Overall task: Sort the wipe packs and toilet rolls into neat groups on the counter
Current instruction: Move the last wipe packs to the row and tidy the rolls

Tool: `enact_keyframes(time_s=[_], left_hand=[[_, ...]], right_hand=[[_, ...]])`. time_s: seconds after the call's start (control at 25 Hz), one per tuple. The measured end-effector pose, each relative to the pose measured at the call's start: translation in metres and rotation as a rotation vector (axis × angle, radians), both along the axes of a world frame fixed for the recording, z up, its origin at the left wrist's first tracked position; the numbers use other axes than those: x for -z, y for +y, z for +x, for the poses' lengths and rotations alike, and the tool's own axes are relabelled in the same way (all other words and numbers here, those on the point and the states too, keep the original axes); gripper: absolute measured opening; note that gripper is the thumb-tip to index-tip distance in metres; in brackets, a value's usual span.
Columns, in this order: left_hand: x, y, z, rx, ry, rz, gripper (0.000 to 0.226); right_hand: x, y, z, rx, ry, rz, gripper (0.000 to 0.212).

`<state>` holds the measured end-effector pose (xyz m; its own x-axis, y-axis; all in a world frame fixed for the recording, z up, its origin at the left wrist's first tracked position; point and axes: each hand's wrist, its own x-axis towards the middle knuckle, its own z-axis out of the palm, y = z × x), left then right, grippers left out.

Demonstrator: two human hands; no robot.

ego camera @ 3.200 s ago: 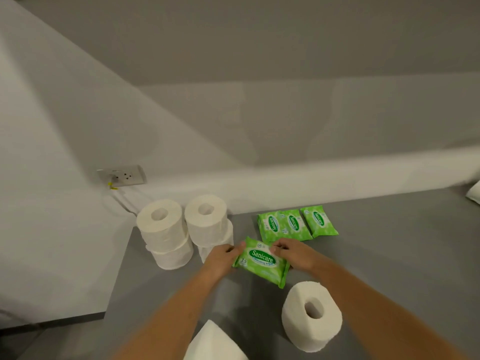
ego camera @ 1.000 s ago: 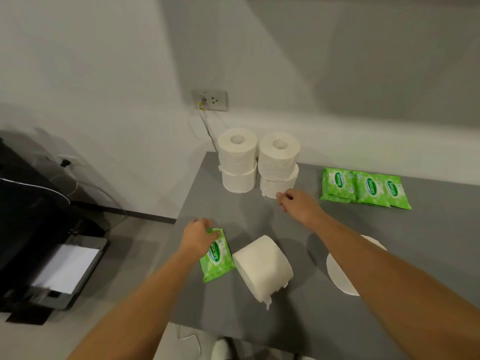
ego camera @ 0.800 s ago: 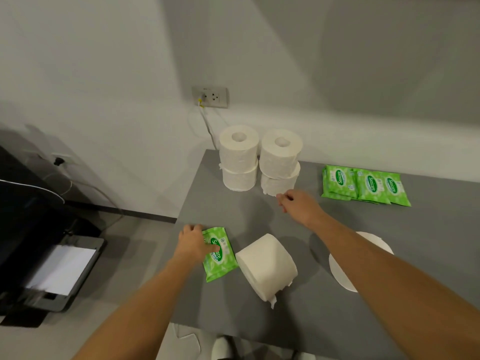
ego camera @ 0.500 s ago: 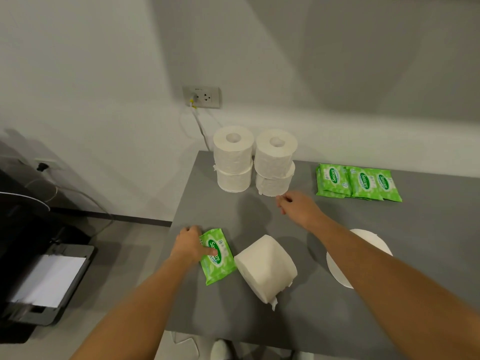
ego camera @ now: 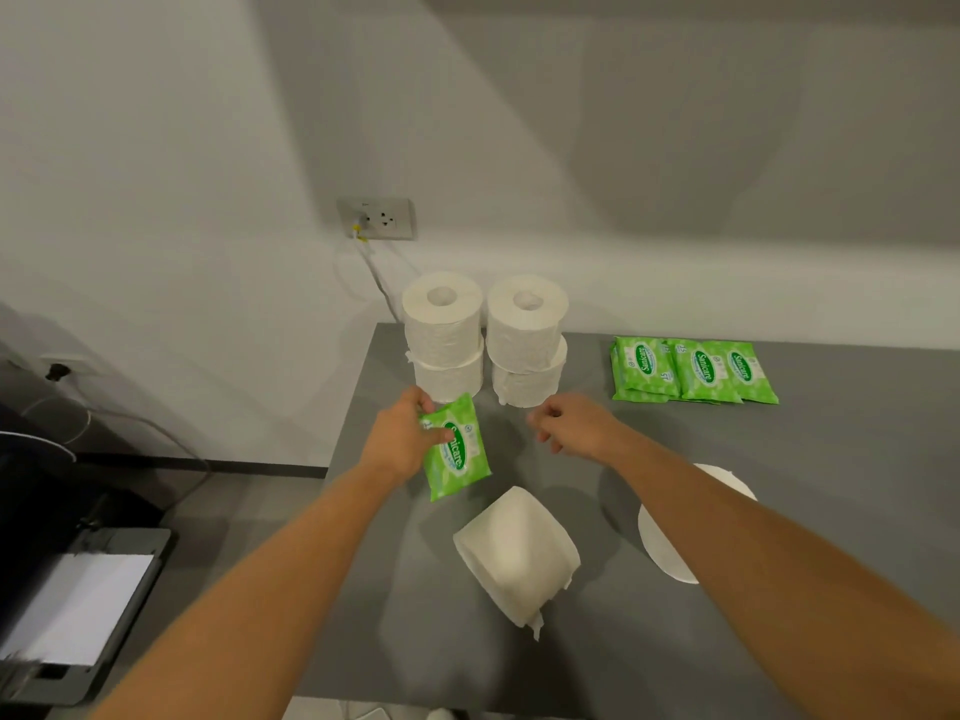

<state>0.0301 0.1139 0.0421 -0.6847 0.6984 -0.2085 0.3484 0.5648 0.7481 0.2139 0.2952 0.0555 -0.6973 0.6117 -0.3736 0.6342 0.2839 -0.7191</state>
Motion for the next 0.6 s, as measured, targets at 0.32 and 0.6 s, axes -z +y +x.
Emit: enact_keyframes(time_s=[0.32, 0.6], left_hand=[[-0.033, 0.091, 0.061, 0.03, -0.139, 0.279, 0.037], [-0.02, 0.158, 0.116, 0.006, -0.297, 0.257, 0.038]], right_hand=[[-0.007, 0.03, 0.03, 0.131, 0.116, -0.054, 0.04], [0.001, 0.078, 0.086, 0.321, 0.131, -0.048, 0.046]])
